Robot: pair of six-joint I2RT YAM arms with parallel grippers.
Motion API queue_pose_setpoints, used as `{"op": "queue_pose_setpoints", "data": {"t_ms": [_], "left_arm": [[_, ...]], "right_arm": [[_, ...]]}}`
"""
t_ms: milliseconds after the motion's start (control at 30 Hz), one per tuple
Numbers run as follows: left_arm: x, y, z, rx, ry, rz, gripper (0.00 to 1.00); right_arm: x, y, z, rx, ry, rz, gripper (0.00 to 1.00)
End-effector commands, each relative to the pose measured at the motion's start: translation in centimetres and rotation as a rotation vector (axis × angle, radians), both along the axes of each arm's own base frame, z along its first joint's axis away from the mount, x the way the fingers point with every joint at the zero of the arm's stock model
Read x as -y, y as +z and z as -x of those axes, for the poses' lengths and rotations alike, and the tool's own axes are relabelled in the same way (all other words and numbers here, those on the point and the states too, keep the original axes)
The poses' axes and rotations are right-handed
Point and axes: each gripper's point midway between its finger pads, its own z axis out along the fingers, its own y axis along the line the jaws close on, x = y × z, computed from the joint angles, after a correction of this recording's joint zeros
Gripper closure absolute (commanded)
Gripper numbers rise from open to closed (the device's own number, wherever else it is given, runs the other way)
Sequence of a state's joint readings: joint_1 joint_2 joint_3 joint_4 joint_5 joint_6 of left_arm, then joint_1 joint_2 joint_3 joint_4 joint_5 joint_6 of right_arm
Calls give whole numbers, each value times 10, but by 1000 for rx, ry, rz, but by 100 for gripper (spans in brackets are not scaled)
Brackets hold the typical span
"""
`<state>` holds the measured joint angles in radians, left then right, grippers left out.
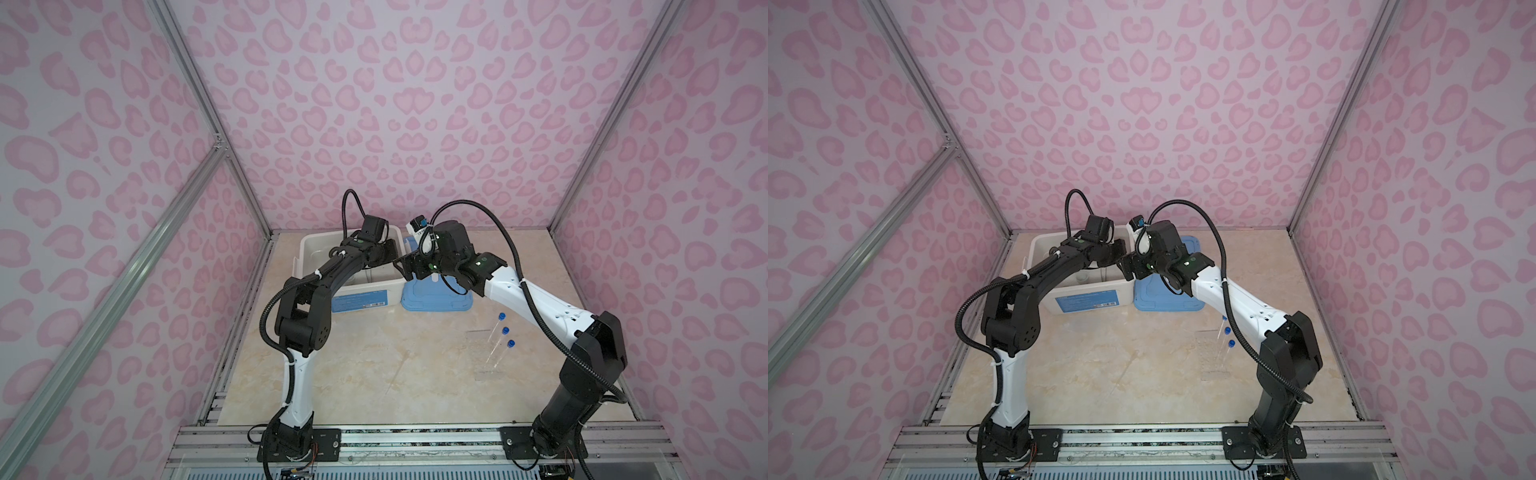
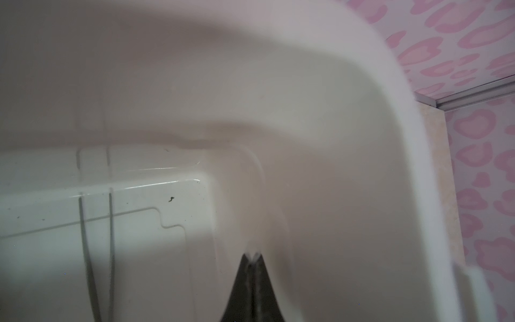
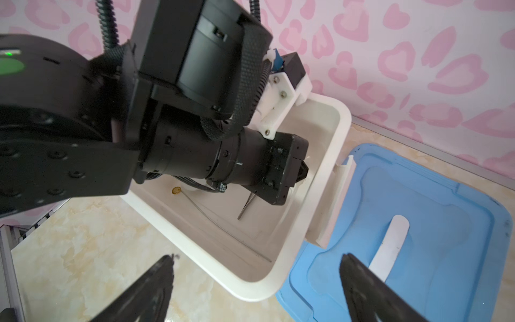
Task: Organize the chemistry lab equipment
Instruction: 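Lower the held pipette into the white bin with the left gripper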
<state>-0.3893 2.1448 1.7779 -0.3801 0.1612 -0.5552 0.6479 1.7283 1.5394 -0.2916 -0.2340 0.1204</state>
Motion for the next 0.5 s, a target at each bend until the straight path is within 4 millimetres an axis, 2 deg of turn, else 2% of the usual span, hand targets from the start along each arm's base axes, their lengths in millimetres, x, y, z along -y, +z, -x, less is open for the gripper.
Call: {"op": "queue_pose_setpoints", "data": {"t_ms": [0,233,467], "left_arm": [[5,-6,-7,24,-7,18,97],[3,-33,-4,-12,3,9,97],[1,-47,-1,-29,3,-2,95]], "right_arm": [[1,-9,-2,-7,-5,31,7],[-1,-19,-3,-17,-10,60,7],[-4,-24,0,-14,-10,81,7]]}}
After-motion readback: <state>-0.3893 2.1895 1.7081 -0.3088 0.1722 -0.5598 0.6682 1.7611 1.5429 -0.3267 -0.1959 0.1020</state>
